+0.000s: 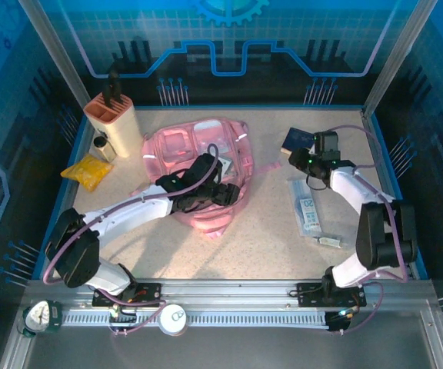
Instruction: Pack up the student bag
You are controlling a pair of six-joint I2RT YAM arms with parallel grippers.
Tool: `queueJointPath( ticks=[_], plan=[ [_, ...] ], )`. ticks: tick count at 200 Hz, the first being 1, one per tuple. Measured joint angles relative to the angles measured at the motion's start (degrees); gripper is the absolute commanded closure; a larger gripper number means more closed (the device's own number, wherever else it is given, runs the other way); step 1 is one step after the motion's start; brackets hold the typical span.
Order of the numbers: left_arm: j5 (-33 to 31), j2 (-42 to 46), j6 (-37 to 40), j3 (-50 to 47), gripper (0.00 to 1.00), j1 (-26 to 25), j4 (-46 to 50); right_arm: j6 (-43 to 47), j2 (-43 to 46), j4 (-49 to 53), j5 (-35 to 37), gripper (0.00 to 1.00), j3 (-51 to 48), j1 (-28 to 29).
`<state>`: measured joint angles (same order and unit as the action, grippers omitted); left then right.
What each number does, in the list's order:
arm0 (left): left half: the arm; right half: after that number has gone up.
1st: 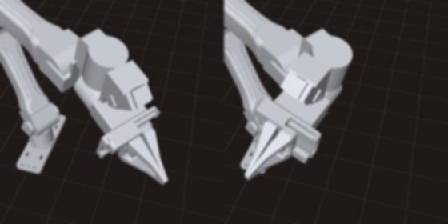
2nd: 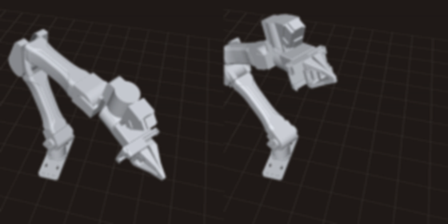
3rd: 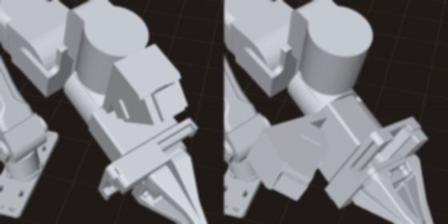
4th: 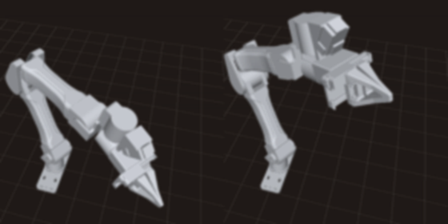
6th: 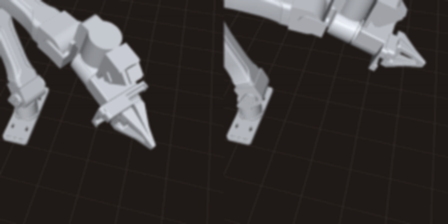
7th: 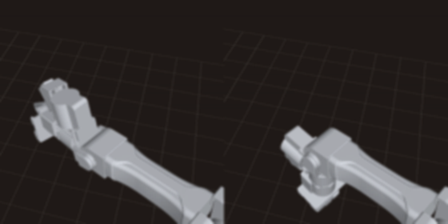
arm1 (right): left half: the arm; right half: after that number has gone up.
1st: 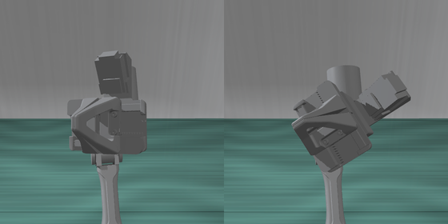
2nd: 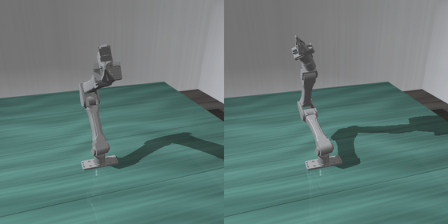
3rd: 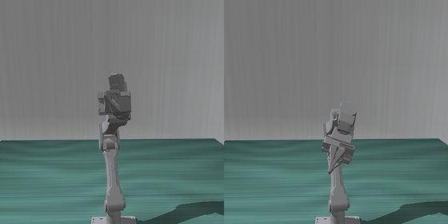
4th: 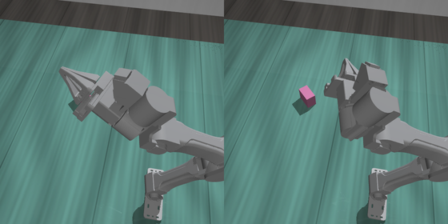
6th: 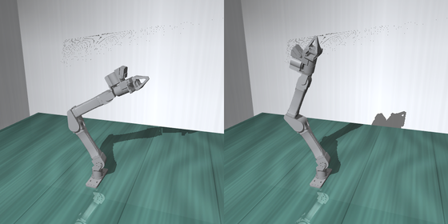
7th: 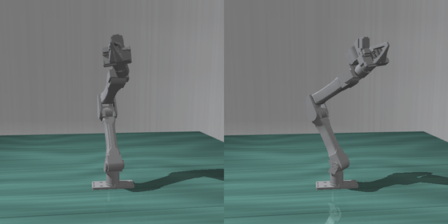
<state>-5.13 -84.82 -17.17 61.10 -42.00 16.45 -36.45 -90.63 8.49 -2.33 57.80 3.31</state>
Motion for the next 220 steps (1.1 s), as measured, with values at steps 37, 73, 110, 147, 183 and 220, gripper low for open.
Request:
queueJointPath(
  ticks=[37, 73, 110, 147, 183, 220],
  plan=[
    [2.05, 0.00, -12.85, -1.22, 0.23, -0.63, -5.35, -0.90, -9.75, 0.83, -1.36, 0.55, 10.01, -4.02],
    [2.47, -1.14, -20.81, -1.18, 0.22, -1.51, -9.07, -2.36, -19.58, 2.32, -2.86, 0.53, 21.22, -7.21],
    [2.49, -3.85, -24.81, -0.55, 0.21, -1.68, -9.44, -3.80, -27.69, 5.88, -3.08, 0.53, 29.86, -8.22],
    [2.47, -4.39, -26.88, -0.50, 0.20, -1.68, -9.46, -4.94, -30.51, 8.94, -3.21, 0.52, 30.71, -8.24],
    [2.47, -4.39, -28.00, -0.50, 0.20, -1.68, -9.55, -6.21, -29.16, 7.65, -3.96, 0.51, 25.64, -8.20],
    [2.49, -4.13, -29.31, -1.51, 0.20, -1.79, -11.10, -8.24, -25.59, 2.97, -5.70, 0.52, 18.38, -7.93]
  ],
)
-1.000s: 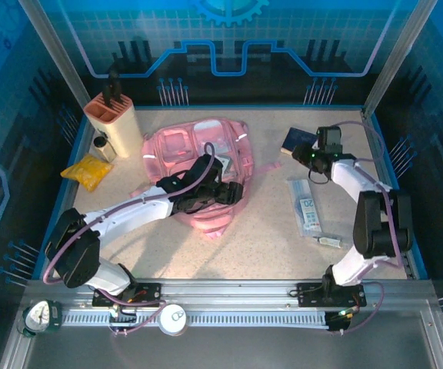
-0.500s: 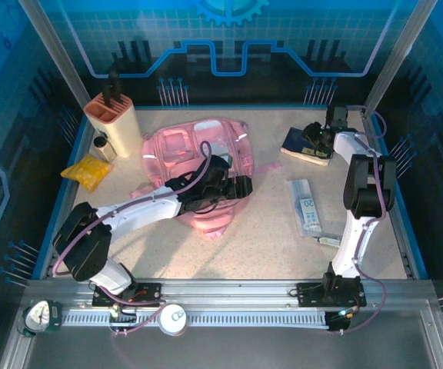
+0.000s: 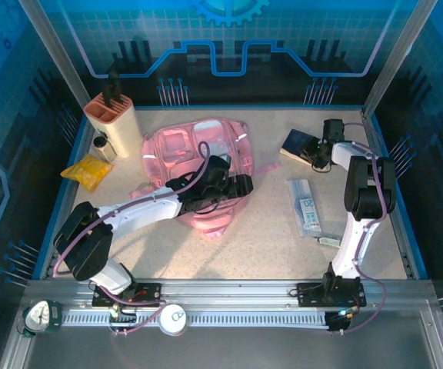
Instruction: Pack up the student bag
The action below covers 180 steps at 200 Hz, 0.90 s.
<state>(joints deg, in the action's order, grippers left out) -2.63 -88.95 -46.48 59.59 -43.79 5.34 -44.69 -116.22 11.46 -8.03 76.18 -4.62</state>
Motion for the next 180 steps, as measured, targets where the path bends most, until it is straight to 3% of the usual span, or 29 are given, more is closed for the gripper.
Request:
queueJointPath(
  ticks=[31, 56, 106, 140, 180],
  plan=[
    [-0.02, 1.53, -0.70, -3.10, 0.20, -0.66, -0.87, -2.29, 3.21, -3.58, 0.11, 0.53, -5.73, 2.32],
    [-0.07, 3.41, -1.49, -5.07, 0.19, -0.96, -1.20, -6.01, 5.84, -7.80, 1.77, 0.53, -10.25, 7.41],
    [-0.13, 8.00, -1.62, -6.34, 0.19, -1.07, -1.20, -8.90, 6.56, -10.03, 1.20, 0.50, -8.24, 18.40],
    [-0.11, 10.82, -1.60, -7.06, 0.19, -1.36, -1.18, -4.59, 13.07, -4.26, 4.50, 0.40, -9.51, 18.10],
    [-0.04, 10.84, -1.46, -7.06, 0.20, -1.57, -1.25, 8.94, 18.93, 7.34, 11.34, 0.33, -8.09, 15.47]
  ],
)
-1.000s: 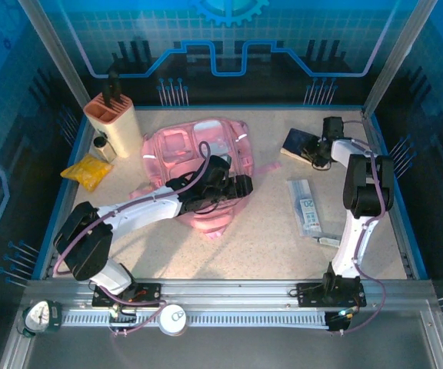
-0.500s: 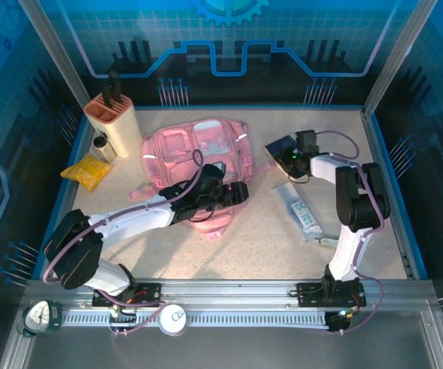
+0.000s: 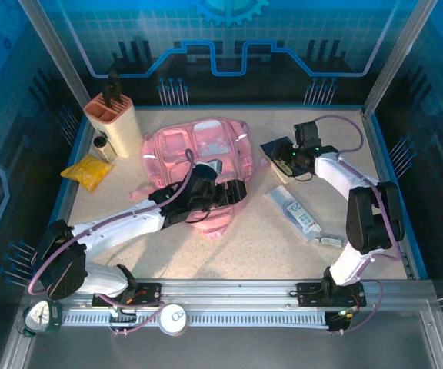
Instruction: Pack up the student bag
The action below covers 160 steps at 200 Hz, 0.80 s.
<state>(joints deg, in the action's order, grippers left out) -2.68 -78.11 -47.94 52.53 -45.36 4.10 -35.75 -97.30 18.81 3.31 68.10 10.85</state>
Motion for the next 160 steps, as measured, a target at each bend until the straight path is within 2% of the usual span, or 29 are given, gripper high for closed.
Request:
queueJointPath(
  ticks=[32, 71, 120, 160],
  plan=[
    [0.00, -1.14, -0.04, 0.00, 0.20, -0.15, -0.70, 9.31, -2.29, 9.64, 3.78, 0.26, 4.94, 0.24],
    [0.00, -2.32, -0.20, 0.00, 0.21, -0.20, -1.81, 15.10, -9.27, 14.25, 3.17, 0.24, 11.04, 0.33],
    [-0.04, -2.40, -0.20, -0.24, 0.20, -0.20, -1.88, 15.37, -15.34, 14.32, -1.38, 0.24, 12.87, -0.87],
    [-0.09, -2.40, -0.22, -1.31, 0.20, -0.20, -1.84, 14.01, -14.29, 8.35, -4.33, 0.23, 7.02, -2.78]
  ],
)
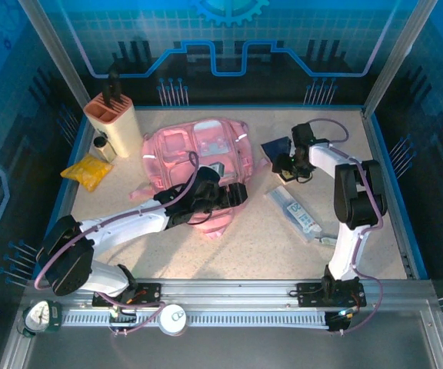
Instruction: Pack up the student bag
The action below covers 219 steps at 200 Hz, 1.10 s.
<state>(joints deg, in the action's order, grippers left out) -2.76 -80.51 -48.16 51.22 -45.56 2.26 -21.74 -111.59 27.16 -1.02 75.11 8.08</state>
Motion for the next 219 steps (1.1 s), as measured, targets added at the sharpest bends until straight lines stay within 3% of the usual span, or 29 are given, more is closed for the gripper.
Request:
queueJointPath(
  ticks=[41, 93, 121, 164, 219],
  plan=[
    [-0.39, -0.07, -1.03, -0.83, 0.21, -0.04, -0.28, -5.97, 5.73, -7.02, -1.62, 0.21, -8.66, 1.90],
    [-0.15, -0.20, -1.86, -0.81, 0.25, -0.04, -1.14, -17.40, 14.36, -11.43, -3.30, 0.17, -16.65, 10.19],
    [0.31, -0.96, -3.41, -0.79, 0.29, -0.50, -2.01, -18.25, 17.94, -11.76, -4.90, 0.28, -16.59, 5.60],
    [0.96, -6.08, -6.19, 1.97, 0.36, -3.10, -4.98, -15.17, 15.41, -11.76, -5.73, 0.43, -16.63, -2.80],
    [1.14, -14.40, -10.40, 6.60, 0.46, -6.38, -8.66, -13.99, 15.06, -13.99, -8.11, 0.54, -23.80, -4.02]
  ],
)
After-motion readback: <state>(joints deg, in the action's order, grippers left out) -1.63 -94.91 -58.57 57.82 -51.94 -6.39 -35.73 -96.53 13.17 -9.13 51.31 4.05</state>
